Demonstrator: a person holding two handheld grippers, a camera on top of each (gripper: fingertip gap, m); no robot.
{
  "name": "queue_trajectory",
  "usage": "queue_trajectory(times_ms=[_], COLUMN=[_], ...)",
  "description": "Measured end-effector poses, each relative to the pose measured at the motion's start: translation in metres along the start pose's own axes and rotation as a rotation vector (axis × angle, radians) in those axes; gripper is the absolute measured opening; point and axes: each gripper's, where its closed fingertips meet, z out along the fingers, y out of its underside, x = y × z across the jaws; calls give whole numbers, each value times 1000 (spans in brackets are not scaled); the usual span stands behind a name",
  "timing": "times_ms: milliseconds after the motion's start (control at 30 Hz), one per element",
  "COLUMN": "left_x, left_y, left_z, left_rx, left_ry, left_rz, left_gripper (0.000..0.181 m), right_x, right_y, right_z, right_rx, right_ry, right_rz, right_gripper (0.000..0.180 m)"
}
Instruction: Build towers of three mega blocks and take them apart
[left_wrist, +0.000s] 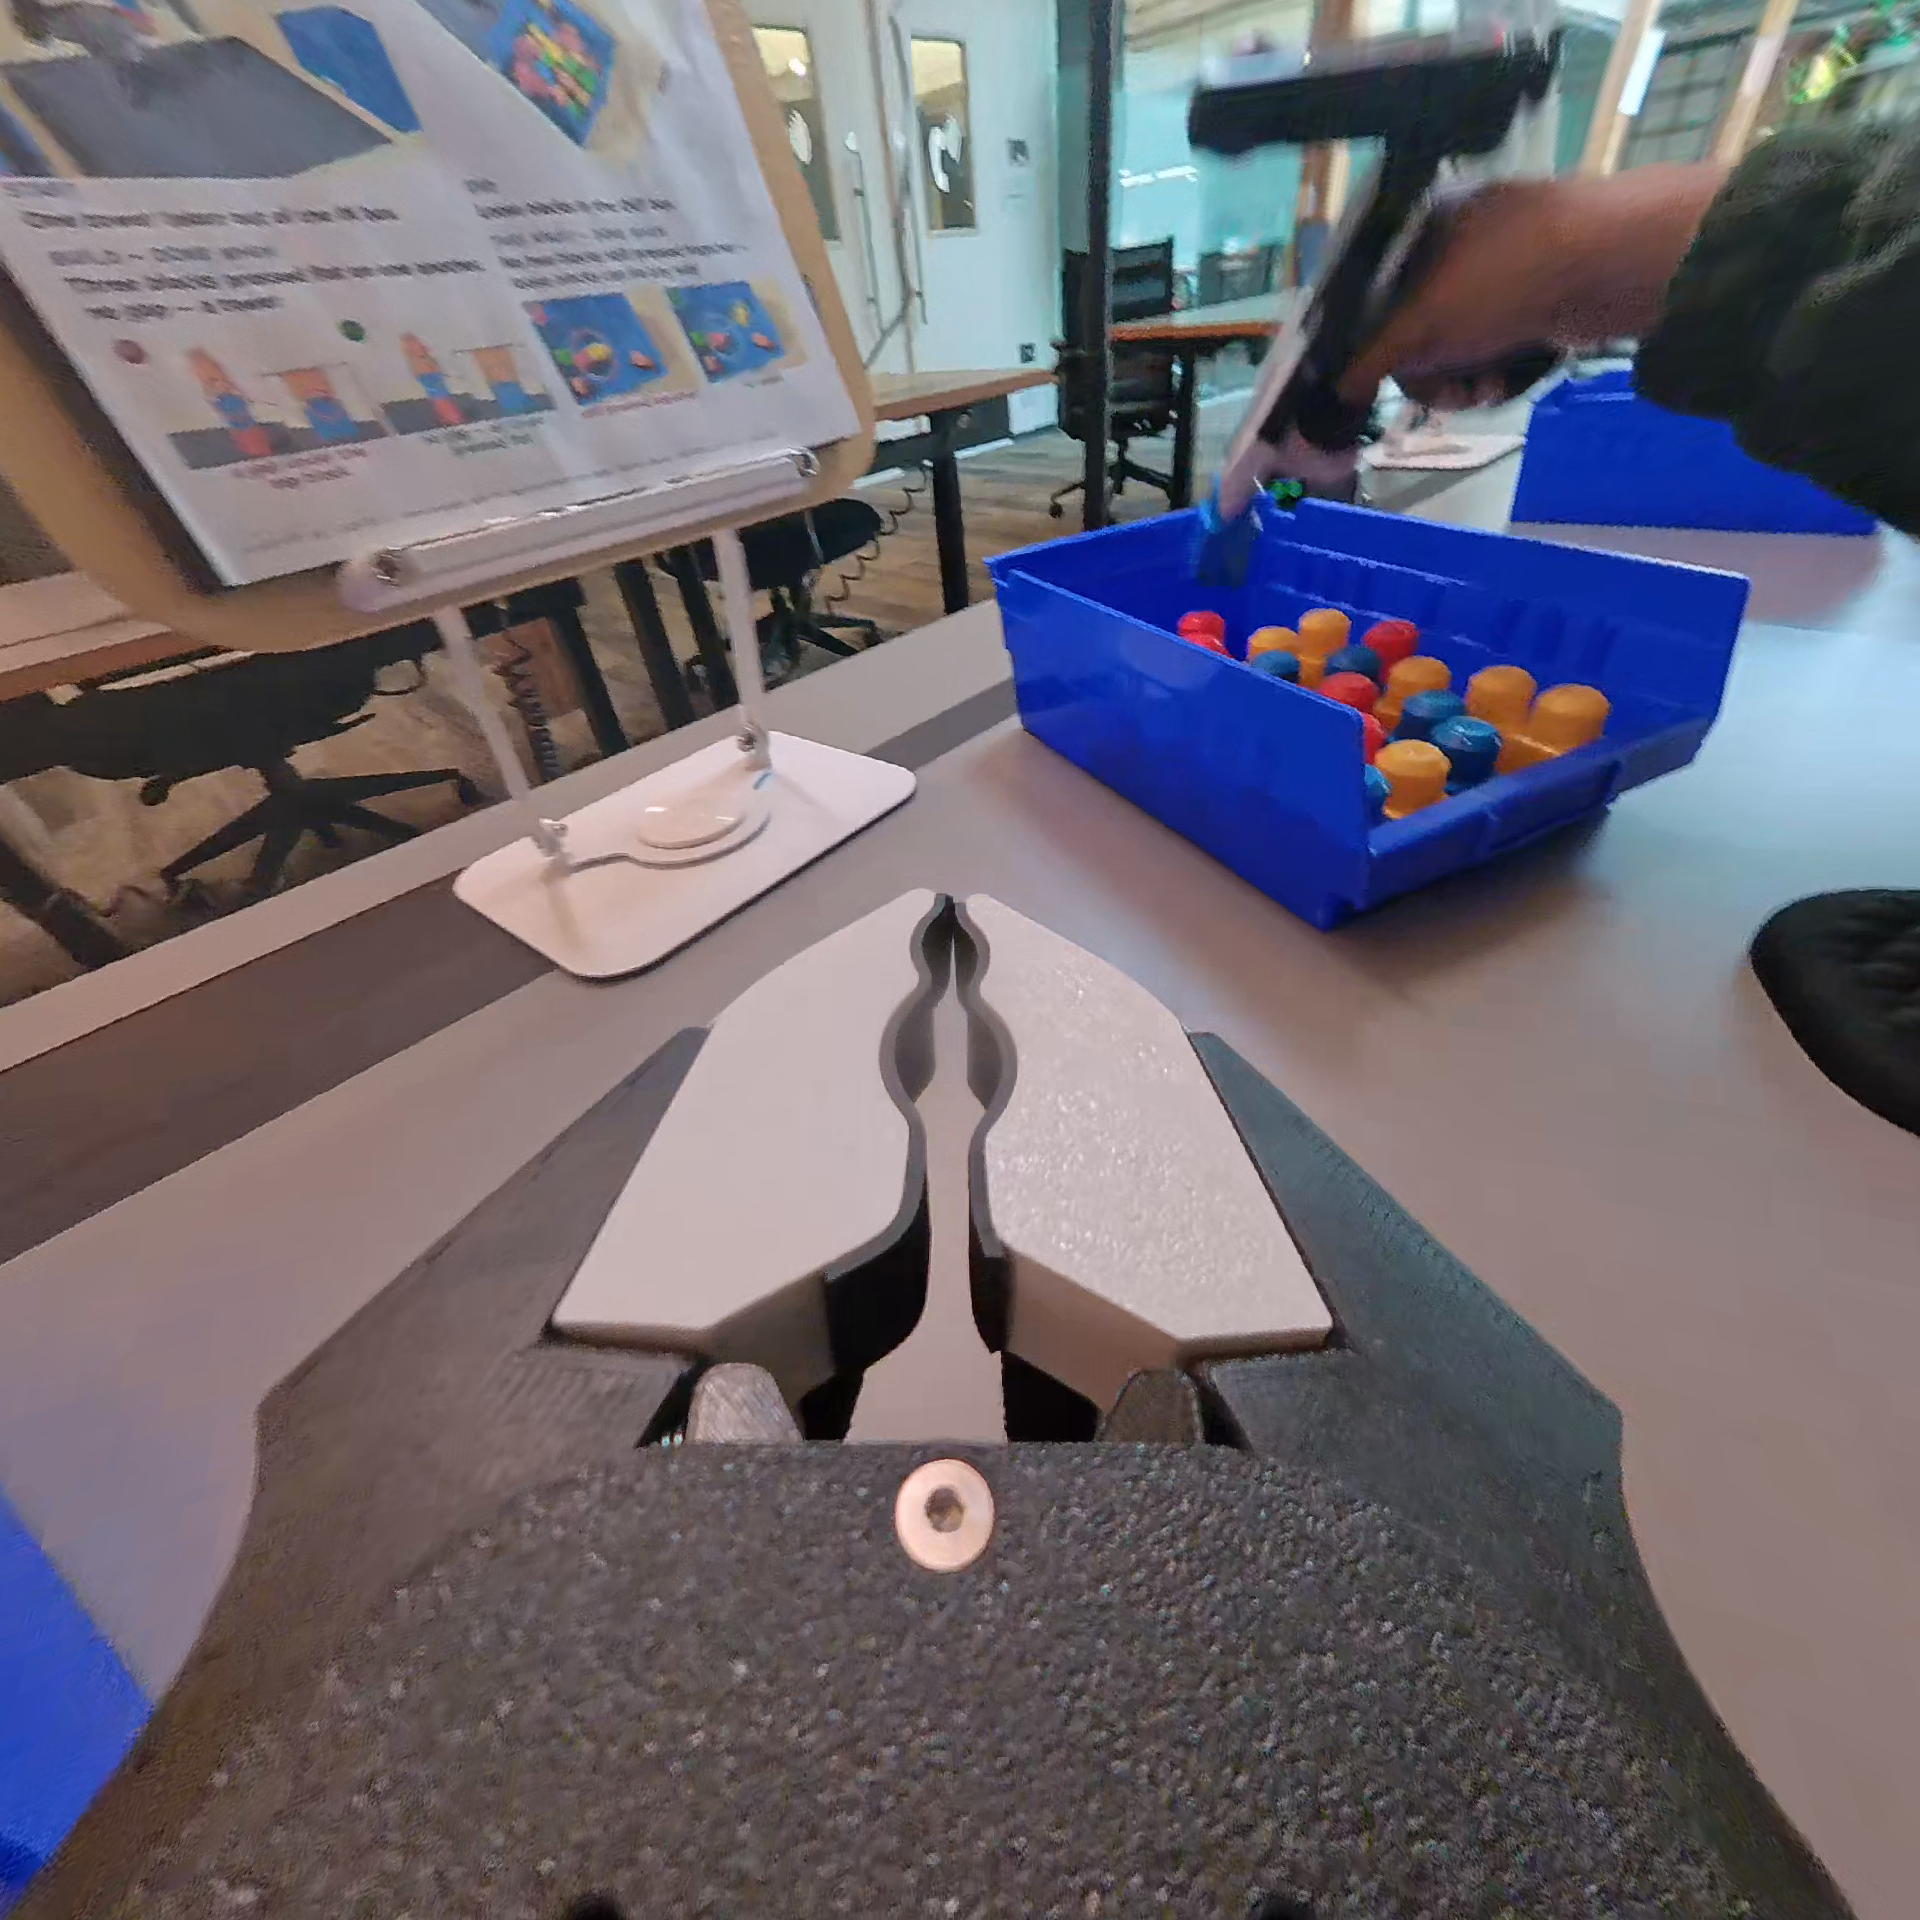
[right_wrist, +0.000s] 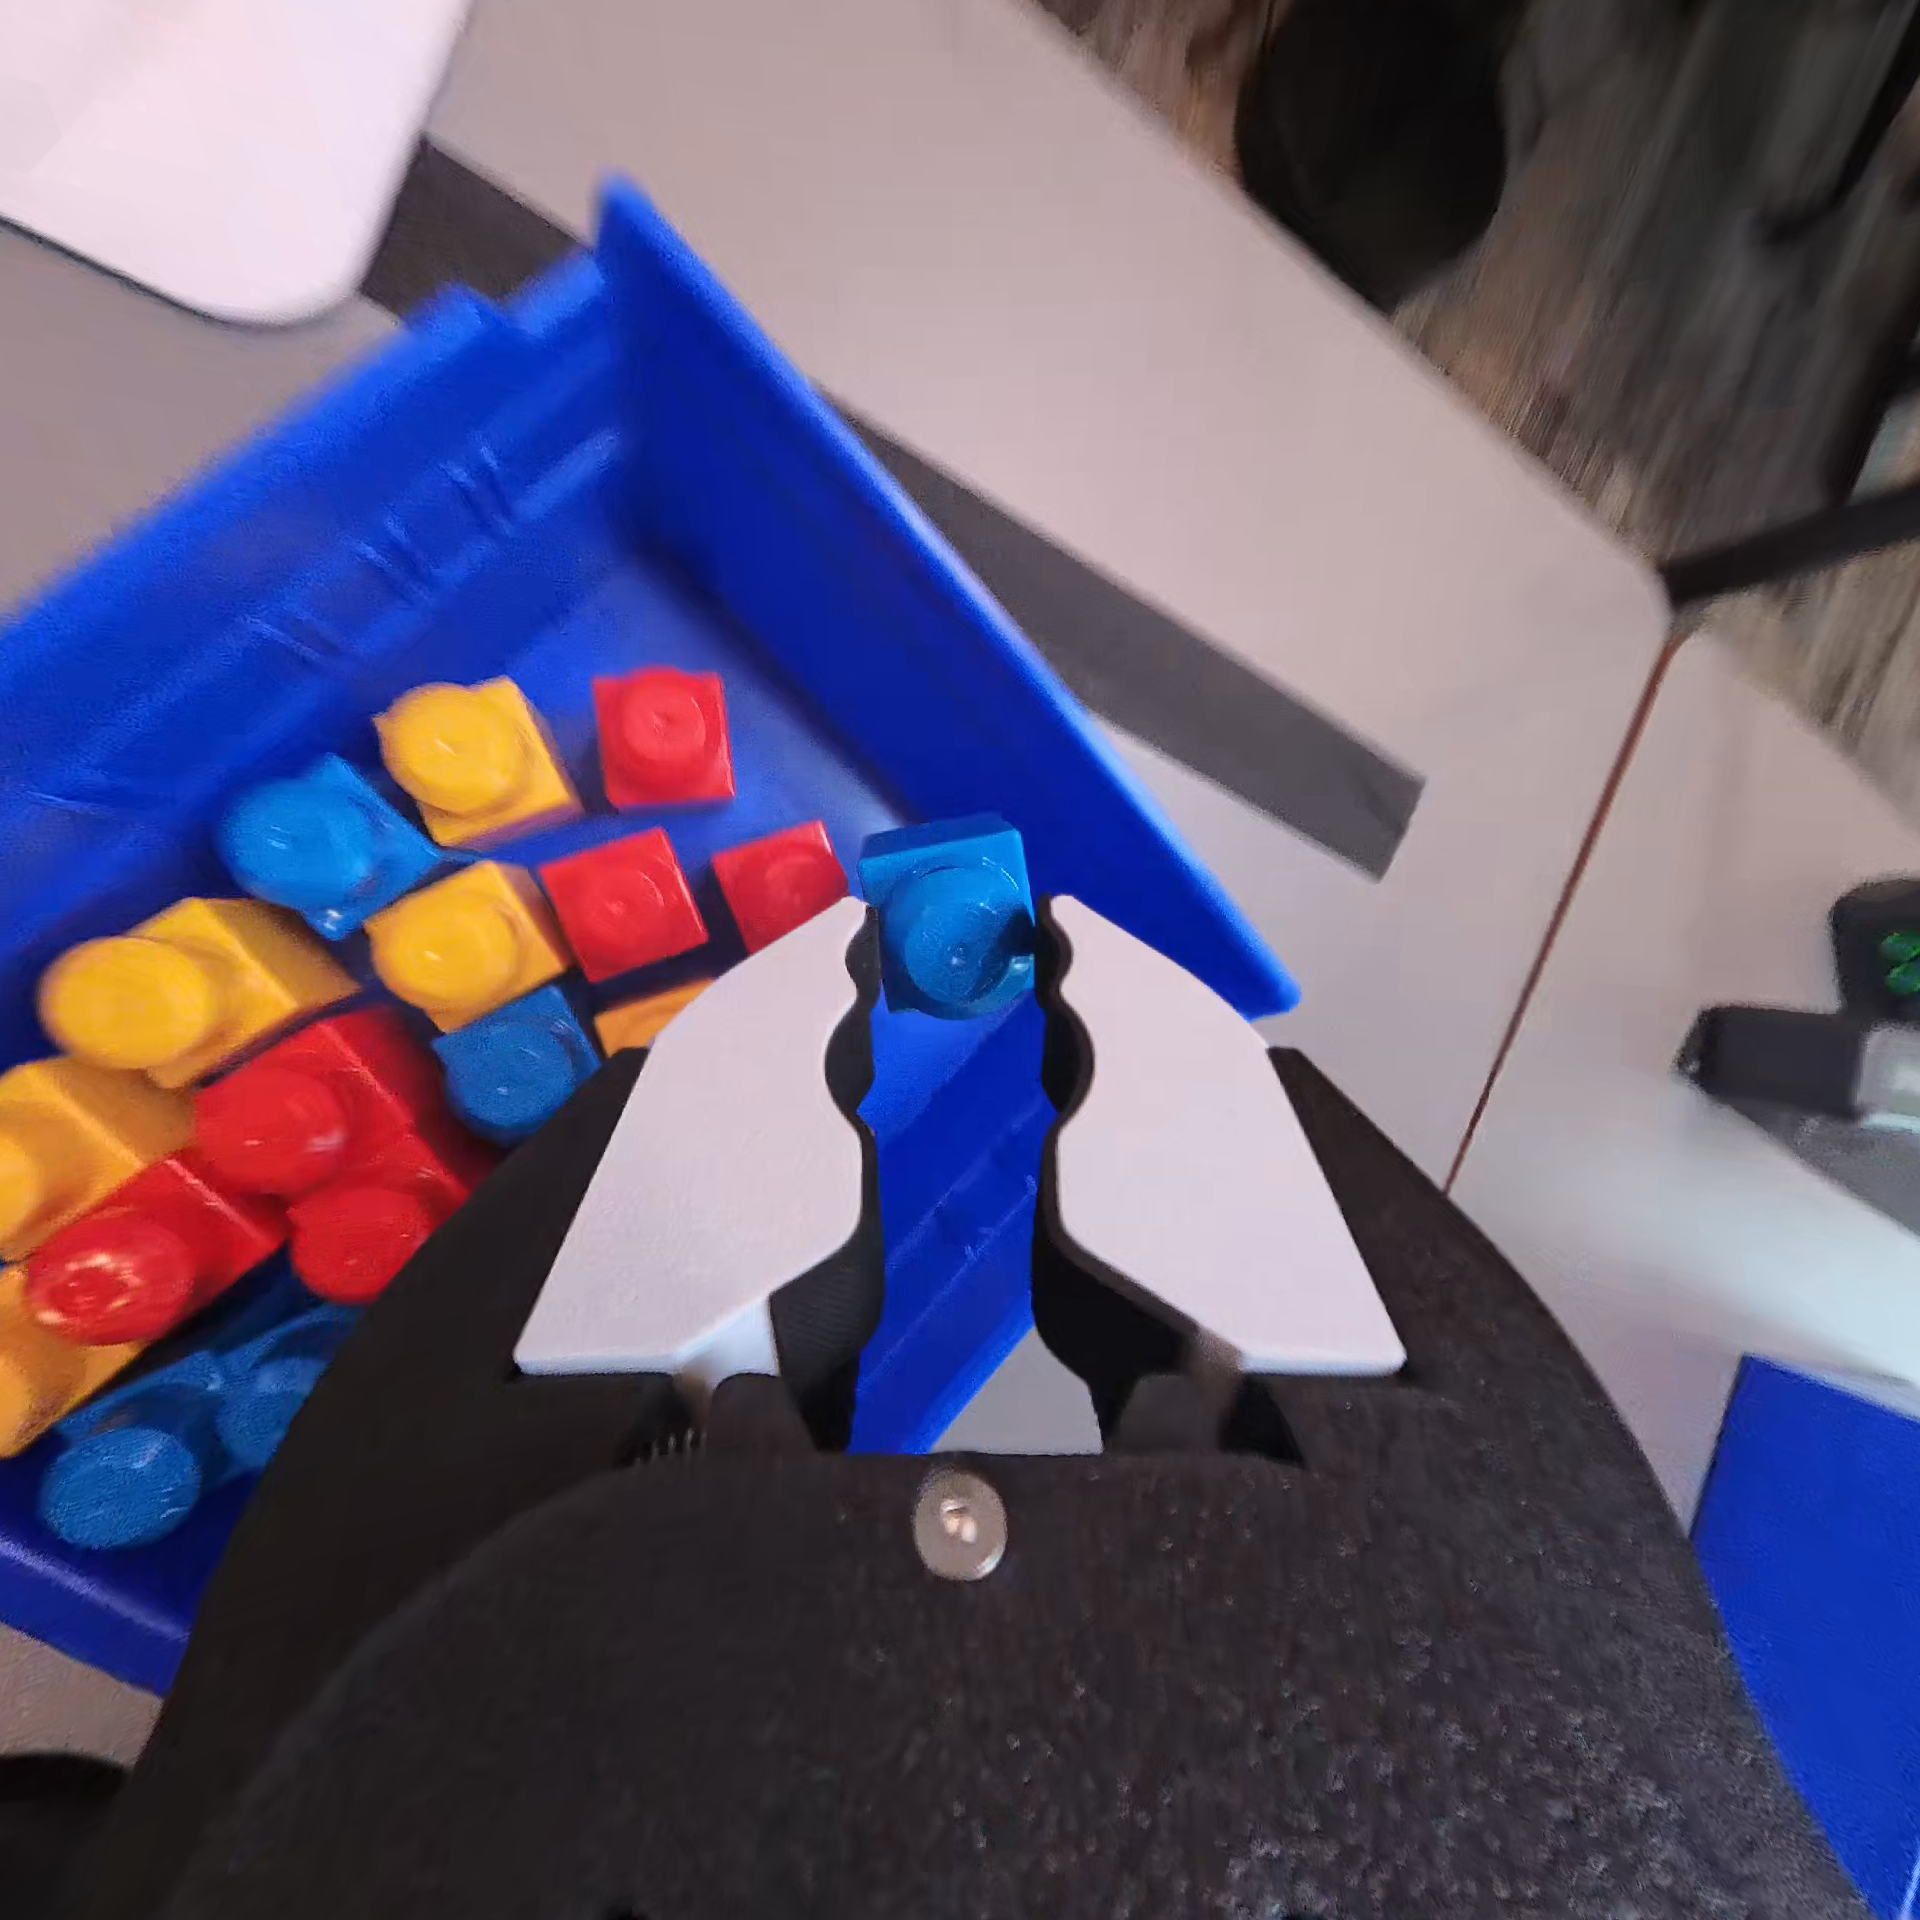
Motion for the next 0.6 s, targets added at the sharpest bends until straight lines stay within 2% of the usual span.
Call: queue_trajectory(times_ms=[200, 367, 467, 600], left_x=[-15, -15, -14, -15], left_y=[-6, -4, -3, -2], left_z=[-6, -5, -5, -4], left_rx=[41, 33, 28, 28], left_ry=[-69, -69, -67, -72], left_rz=[-23, -14, -5, -7], left_gripper=[0, 0, 0, 0], right_x=[-11, -20, -17, -23], right_y=[45, 55, 49, 21], right_z=[46, 51, 45, 15], right_rx=[-219, -272, -213, 24], right_ry=[-40, -111, -110, -142], right_rz=[52, 96, 91, 118], right_gripper=[29, 29, 32, 40])
